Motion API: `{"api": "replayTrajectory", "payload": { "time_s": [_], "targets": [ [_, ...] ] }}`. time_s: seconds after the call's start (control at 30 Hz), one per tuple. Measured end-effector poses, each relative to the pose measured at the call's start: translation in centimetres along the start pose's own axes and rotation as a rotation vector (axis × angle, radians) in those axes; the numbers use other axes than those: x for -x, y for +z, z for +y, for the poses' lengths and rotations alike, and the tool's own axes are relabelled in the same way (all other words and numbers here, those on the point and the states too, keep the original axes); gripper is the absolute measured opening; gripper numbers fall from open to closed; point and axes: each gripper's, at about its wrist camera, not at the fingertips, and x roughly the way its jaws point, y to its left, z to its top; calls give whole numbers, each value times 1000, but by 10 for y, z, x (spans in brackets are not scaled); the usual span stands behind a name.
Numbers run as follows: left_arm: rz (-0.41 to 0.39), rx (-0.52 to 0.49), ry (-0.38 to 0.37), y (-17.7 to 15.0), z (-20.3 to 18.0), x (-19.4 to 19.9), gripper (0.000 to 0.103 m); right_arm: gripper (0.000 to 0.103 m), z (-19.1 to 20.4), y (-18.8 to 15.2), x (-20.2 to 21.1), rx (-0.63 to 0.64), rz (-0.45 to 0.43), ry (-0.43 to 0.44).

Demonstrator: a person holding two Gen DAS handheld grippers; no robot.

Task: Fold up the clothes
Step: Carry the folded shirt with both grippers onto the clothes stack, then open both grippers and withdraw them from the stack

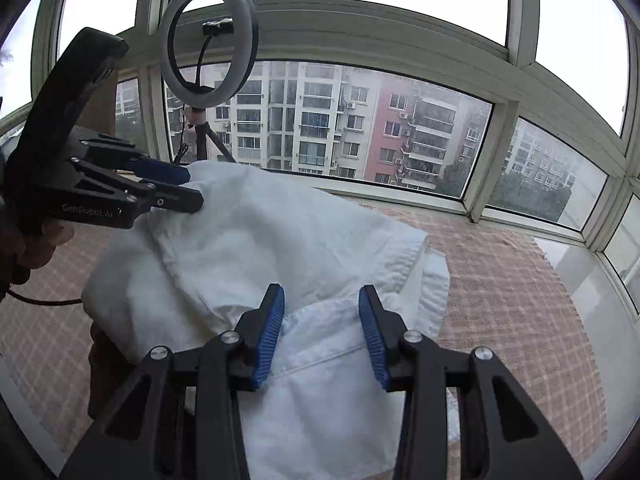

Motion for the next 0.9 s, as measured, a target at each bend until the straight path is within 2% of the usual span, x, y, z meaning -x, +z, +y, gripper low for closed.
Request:
{"api": "replayTrajectory", "payload": {
  "time_s": [0.03, 0.07, 0.23, 0.33, 0.4, 0.43, 0.5, 0.53, 0.6, 0.67, 0.73, 0.83, 0.9],
  "targets": [
    [-5, 26, -39, -2, 6, 1, 49, 38, -6, -13, -1, -1, -1, 26],
    [-7, 26, -37, -1, 6, 5, 49, 38, -14, -21, 1, -27, -1, 59],
    [-27, 17, 13, 5, -9, 38, 47, 39, -14, -11, 18, -106, 2, 76],
    [-36, 21, 27, 1, -26, 58, 50, 49, -11, -3, 29, -146, 2, 77],
    [-11, 20, 26, -7, -32, 49, 52, 49, -8, 3, 36, -173, 2, 77],
    [2, 19, 25, -11, -35, 44, 58, 49, -7, 5, 40, -186, 2, 77],
    [29, 17, 24, -19, -42, 35, 62, 49, -5, 11, 47, -213, 2, 77],
    [42, 16, 24, -23, -45, 30, 62, 51, -2, 9, 42, -217, 28, 74],
    [68, 14, 22, -32, -52, 20, 62, 51, 5, -4, 16, -216, 155, 40],
    [68, 45, 37, -34, -51, 31, 62, 51, 9, -5, 11, -243, 195, 14],
    [69, 75, 61, -36, -51, 49, 63, 51, 13, 1, 31, -276, 155, 3],
    [24, 69, 74, -54, -48, 92, 73, 60, 27, 9, 62, -279, 99, -27],
    [-7, 65, 83, -66, -46, 121, 76, 62, 40, 9, 81, -282, 70, -56]
  ]
}}
